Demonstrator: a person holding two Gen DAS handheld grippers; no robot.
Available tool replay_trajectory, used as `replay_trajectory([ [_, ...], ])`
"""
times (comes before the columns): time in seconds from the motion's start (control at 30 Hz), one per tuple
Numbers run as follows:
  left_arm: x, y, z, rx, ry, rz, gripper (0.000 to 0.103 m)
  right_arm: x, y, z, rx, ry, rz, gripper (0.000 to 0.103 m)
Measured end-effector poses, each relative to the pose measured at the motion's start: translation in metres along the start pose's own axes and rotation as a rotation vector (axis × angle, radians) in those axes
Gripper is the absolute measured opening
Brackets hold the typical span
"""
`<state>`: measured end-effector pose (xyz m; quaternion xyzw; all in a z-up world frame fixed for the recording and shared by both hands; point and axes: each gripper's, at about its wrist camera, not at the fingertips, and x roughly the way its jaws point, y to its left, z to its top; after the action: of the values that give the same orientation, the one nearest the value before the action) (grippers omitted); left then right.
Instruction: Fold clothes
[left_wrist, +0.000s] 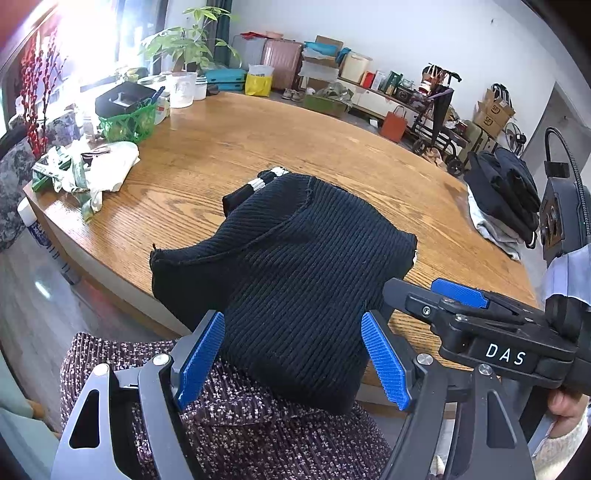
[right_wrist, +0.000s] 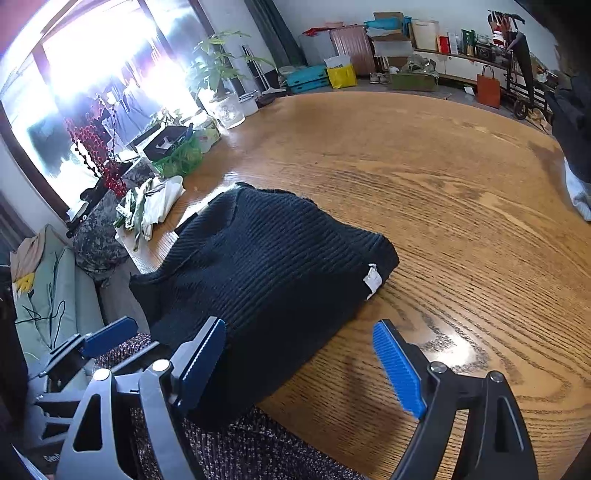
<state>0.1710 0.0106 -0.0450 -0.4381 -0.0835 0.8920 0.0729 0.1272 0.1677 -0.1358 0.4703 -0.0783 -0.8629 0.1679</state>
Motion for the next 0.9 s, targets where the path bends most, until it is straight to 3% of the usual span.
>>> replay_trajectory([
  [0.3, 0.002, 0.002, -0.002, 0.01, 0.002, 0.026, 0.078, 0.004, -0.006, -0.005, 0.042, 0.015, 0.034, 0.086],
  [0.63, 0.003, 0.012, -0.004, 0.001, 0.013, 0.066, 0.078, -0.005, -0.013, -0.013, 0.037, -0.02, 0.008, 0.087],
  [0.9, 0.002, 0.025, -0.006, -0.032, -0.001, 0.085, 0.079, 0.019, -0.008, -0.019, 0.088, 0.067, 0.135, 0.086],
])
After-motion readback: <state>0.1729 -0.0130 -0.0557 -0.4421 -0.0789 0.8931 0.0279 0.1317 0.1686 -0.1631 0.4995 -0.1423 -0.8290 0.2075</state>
